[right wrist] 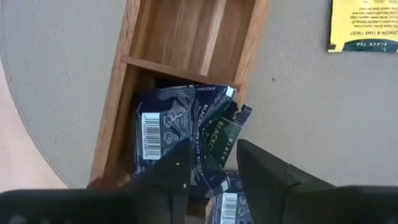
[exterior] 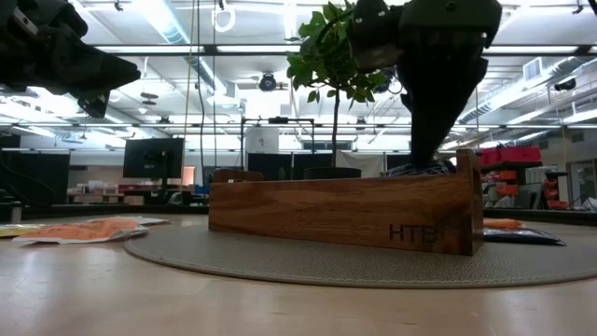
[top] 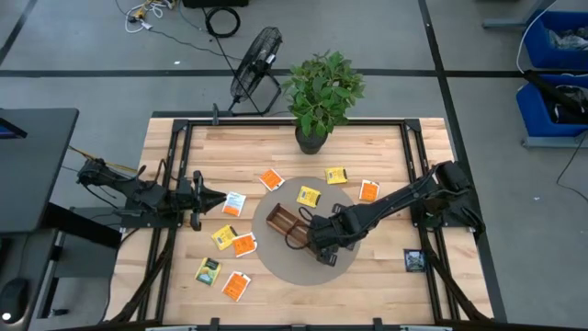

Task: Pick & Place Tea
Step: Put the black tea bag into the right section of the wooden organizer

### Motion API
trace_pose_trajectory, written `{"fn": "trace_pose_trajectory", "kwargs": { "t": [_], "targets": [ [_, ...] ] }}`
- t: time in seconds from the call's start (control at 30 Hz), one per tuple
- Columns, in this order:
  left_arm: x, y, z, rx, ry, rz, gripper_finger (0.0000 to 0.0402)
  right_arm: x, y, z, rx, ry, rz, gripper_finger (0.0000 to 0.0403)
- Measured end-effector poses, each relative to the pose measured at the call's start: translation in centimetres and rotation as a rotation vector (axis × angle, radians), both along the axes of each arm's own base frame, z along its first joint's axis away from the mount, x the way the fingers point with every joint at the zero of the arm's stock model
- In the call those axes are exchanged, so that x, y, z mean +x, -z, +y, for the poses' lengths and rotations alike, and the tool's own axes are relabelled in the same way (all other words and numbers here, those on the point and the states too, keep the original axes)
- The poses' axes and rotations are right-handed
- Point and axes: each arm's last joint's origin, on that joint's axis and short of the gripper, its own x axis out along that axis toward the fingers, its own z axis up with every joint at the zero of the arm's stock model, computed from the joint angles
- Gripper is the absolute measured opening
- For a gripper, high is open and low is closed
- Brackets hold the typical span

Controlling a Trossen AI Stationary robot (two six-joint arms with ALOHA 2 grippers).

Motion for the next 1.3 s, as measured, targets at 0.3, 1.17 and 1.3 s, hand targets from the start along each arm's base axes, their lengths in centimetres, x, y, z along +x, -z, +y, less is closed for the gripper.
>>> {"fn": "trace_pose_trajectory", "kwargs": {
  "t": [0.3,1.17,1.3],
  "targets": [
    [0.0,0.0,0.0,0.001,0.0,0.0,0.0058,0.1,0.0,0.0,0.025,-0.017,0.001,0.0068],
    [0.0,0.0,0.0,0.011,0.0,0.002,0.0058,0.1,-1.2,0.4,0.004,0.08,-0.002,0.0001],
    [0.0,0.0,0.0,0.011,0.0,0.002,0.0058,0.2,-2.4,0.9,-0.024,0.085,-0.038,0.0001]
  ]
}}
